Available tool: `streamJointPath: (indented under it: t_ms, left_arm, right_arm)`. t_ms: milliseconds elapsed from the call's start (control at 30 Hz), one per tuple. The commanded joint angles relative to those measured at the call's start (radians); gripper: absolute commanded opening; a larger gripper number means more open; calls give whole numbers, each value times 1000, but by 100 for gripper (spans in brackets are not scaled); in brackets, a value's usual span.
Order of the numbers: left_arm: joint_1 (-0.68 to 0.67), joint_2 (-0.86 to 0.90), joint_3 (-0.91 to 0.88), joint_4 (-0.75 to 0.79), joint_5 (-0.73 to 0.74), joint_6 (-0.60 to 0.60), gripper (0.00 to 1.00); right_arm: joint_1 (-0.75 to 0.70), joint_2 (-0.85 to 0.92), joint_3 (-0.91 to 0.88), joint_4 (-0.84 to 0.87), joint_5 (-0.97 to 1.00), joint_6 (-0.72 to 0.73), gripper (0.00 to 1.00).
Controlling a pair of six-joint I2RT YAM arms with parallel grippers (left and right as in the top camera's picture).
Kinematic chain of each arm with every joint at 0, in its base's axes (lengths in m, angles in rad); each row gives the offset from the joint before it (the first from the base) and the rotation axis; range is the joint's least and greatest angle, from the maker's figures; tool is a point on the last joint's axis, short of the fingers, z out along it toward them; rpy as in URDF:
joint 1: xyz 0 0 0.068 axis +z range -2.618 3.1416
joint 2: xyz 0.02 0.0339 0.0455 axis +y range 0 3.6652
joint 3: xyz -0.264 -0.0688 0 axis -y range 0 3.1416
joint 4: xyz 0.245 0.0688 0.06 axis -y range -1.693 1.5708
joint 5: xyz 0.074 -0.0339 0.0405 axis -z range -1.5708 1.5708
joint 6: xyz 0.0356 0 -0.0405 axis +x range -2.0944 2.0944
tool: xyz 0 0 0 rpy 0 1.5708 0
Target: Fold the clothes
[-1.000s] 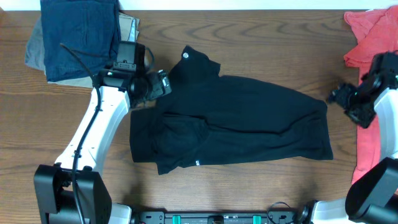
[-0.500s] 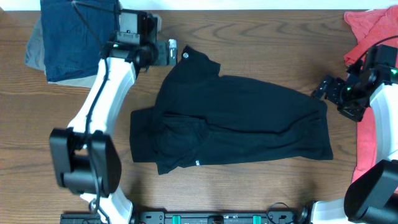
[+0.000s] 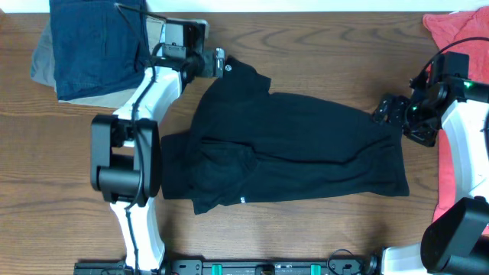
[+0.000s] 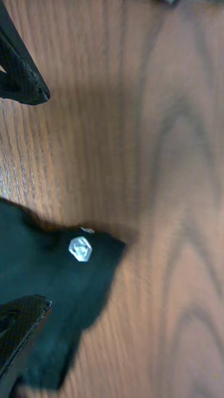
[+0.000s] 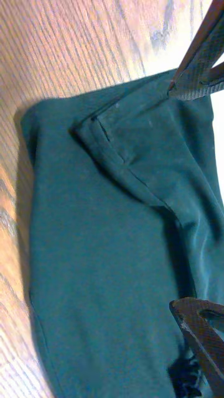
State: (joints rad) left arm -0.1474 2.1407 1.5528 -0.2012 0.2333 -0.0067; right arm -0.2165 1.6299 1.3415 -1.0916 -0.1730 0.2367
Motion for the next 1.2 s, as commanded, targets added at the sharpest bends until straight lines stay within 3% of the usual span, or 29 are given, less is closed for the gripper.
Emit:
streamJointPath:
  t_ms: [0,133,333,533,767,833,1067,1167]
  left_arm:
    - [-16,50,16,-1,3,94,98]
    - [-42,88,16,-2,-5,131,100]
    - [-76,108,16,1,-85,130,91]
    - [-81,108,11,-4,-96,130,75]
    - [-81,109,-14,-8,-95,130,74]
    - [-81,109,-16,-10,-95,129,67]
    - [-81,109,-37,-18,-91,122,64]
    - [-81,109,-45,-18,-91,122,51]
  right_arm:
    - [16,13,-4,3,15,-13,99]
    - [16,13,-4,-1,16,-13,99]
    - [16,13,-4,-2,16,-13,99]
    - [16,13,-5,-5,16,-13,99]
    - [16,13,-5,-5,16,-13,99]
    - [16,13,-5,-5,15,-13,99]
    - [16,13,-5,-5,16,-13,99]
    - [16,13,-5,-5,15,-13,99]
